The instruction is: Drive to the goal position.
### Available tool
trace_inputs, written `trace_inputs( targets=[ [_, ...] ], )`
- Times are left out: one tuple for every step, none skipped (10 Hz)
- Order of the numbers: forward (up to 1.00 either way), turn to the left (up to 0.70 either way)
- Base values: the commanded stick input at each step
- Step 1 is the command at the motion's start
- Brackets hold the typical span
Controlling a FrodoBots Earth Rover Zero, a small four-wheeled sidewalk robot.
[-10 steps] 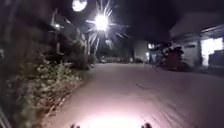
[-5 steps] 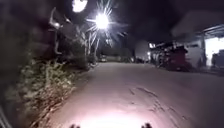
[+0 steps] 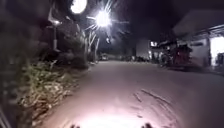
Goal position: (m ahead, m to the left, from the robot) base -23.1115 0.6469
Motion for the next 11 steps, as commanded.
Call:
trace_inputs(
  targets=[
    [0.70, 0.00],
    [0.70, 0.00],
    [0.70, 0.00],
    [0.70, 0.00],
    [0.70, 0.00],
    [0.70, 0.00],
    [0.70, 0.00],
    [0.70, 0.00],
    [0.70, 0.00],
    [0.70, 0.00],
    [0.70, 0.00]
  ],
)
